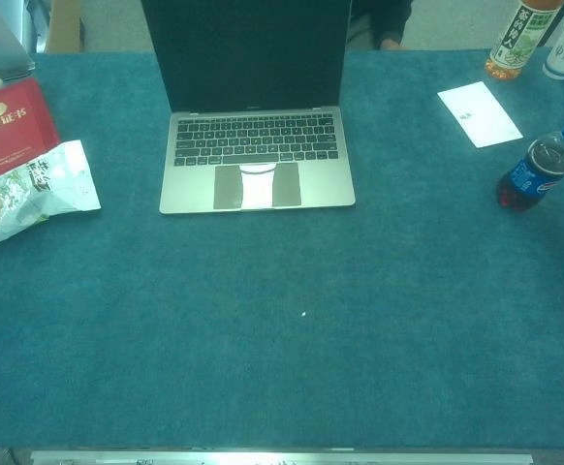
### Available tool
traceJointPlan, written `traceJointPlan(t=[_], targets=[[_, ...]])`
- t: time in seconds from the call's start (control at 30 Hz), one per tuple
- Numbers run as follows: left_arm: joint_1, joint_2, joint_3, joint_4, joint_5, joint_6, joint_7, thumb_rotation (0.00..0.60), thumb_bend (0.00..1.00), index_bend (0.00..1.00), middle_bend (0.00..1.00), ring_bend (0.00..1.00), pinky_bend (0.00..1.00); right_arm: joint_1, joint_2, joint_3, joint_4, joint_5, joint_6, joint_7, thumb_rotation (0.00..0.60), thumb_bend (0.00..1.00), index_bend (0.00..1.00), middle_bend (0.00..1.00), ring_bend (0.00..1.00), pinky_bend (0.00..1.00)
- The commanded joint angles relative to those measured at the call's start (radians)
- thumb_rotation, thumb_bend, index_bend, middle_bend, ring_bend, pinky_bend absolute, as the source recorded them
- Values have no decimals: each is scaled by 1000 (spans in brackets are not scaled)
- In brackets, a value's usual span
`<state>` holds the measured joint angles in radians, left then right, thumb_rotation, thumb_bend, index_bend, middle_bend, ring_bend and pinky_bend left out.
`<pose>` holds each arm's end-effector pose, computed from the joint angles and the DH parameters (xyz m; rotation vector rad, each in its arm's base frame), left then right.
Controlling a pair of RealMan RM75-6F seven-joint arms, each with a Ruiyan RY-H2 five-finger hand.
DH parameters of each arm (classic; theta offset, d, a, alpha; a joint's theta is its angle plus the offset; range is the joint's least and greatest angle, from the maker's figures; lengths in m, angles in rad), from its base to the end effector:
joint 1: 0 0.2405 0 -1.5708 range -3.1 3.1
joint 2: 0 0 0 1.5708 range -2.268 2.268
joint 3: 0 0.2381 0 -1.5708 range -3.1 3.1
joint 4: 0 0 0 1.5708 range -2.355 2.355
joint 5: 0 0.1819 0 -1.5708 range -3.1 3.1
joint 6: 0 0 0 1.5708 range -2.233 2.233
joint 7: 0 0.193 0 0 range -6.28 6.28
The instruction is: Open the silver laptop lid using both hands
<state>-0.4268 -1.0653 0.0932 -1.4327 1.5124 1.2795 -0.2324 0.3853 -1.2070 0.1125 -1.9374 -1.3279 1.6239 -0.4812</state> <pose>-0.2672 0.2995 0.1583 -1.7183 -0.9075 -0.8764 -0.1641 -0.2886 0.1741 1.3422 -0.6784 1.0603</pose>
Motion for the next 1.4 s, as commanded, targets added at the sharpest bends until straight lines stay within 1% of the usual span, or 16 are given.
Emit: traceJointPlan(t=[0.03,0.2,0.3,0.4,0.53,0.7,0.9,1.0,1.1,1.2,1.4], targets=[[32,15,-19,3,-42,14,-8,377,297,126,116,90,92,-63,3,-30,6,-49,67,13,600,256,156,200,126,131],[86,31,-40,13,-99,36,-38,379,298,126,116,90,92,-154,0,-53,33,-95,162,36,600,256,156,200,126,132],[117,38,-42,24,-121,45,-39,378,298,126,116,90,92,-198,5,-64,50,-106,198,44,600,257,156,200,126,132],[151,38,-46,31,-141,61,-42,376,298,126,116,89,92,-237,13,-70,64,-105,219,63,600,258,156,200,126,132],[190,27,-51,43,-142,92,-46,373,297,126,116,89,92,-272,19,-71,94,-103,223,88,600,259,156,200,126,132],[221,18,-50,52,-118,117,-41,373,297,126,116,89,92,-284,47,-72,94,-54,141,135,600,259,156,200,126,132],[235,23,-61,44,-96,127,-45,375,298,126,116,88,92,-256,70,-59,99,-35,29,169,600,259,156,200,126,132],[240,25,-65,46,-82,133,-52,376,298,126,116,88,92,-236,85,-58,105,-22,-47,202,600,259,156,200,126,132],[249,26,-69,46,-75,138,-56,374,298,126,116,88,92,-214,96,-59,119,-34,-109,232,600,258,156,200,126,131],[257,28,-71,44,-70,143,-59,369,298,126,115,88,92,-202,97,-60,119,-55,-135,238,600,254,156,200,126,132],[275,26,-83,48,-62,165,-65,368,298,126,115,88,92,-189,94,-66,107,-71,-178,208,600,253,156,200,126,131]])
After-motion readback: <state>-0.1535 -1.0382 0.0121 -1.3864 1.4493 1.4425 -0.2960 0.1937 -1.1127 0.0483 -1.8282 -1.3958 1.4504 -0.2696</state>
